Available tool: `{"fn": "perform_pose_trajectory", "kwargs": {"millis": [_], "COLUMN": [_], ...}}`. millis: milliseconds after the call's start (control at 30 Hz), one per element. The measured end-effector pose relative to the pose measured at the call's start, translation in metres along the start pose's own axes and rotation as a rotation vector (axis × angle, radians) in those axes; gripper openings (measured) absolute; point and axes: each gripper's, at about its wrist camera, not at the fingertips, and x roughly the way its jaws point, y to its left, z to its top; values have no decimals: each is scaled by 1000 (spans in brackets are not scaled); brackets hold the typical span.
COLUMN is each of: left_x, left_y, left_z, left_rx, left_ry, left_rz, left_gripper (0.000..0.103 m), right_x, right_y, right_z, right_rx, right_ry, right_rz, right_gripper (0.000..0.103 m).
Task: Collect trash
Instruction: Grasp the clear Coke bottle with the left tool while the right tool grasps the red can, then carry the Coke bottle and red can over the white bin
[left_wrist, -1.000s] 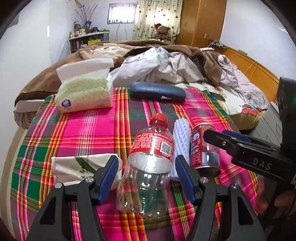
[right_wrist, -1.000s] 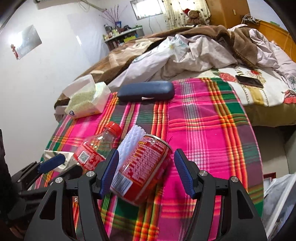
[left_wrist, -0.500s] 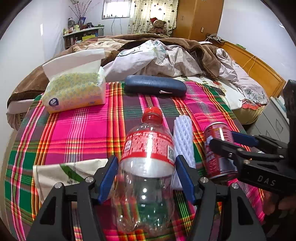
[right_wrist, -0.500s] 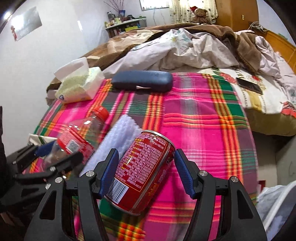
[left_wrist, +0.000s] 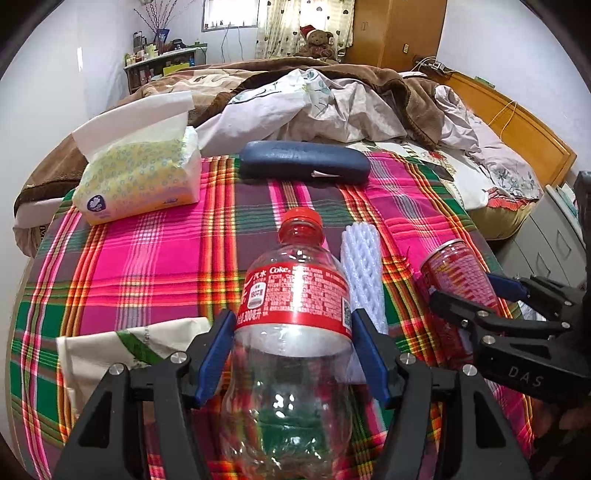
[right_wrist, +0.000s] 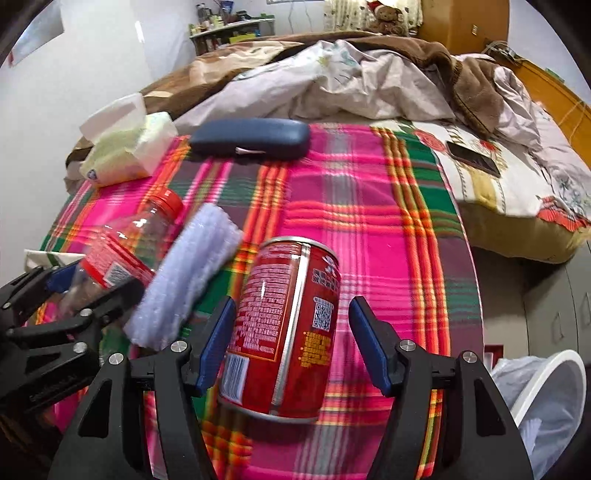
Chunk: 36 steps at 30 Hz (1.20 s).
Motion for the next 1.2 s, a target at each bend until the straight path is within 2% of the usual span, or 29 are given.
{"fn": "perform_pose_trajectory", "kwargs": {"millis": [67,167,233,333,467,600,933,1133,1200], "left_x": [2,8,8,8,5,0,-25,-28,-27], "left_y": [-2,1,3,0,-4,-6,-10,-20,-23], "left_z": [0,0,0,0,-2,-7,-32,-51,-52], "left_rx": [-1,-35,-58,-52,-55,-69,-120,-115,-117], "left_ry": [6,29,24,19,3,-9,-39,-5,-1], "left_rz": [-6,-17,-21,-30,10,10,14,-16,-1], "left_gripper": [66,66,66,65,65,65,65,65,65], "right_x": [4,7,6,4,3,0,-14,-24,-25], "right_y": [-6,-6,-7,-11,-16,-22,-33,-37,-39], "right_z": [-1,-3,-5,-8,-10,-15,-32,-47,-50], "right_rx": [33,23,19,37,57,76,109,105,111], "right_ry": [11,8,-4,-17,-27,-40,-65,-61,-61], "right_rz": [37,18,19,37,52,61,85,91,91], "right_gripper": [65,64,55,55,55,55,55,55,55]}}
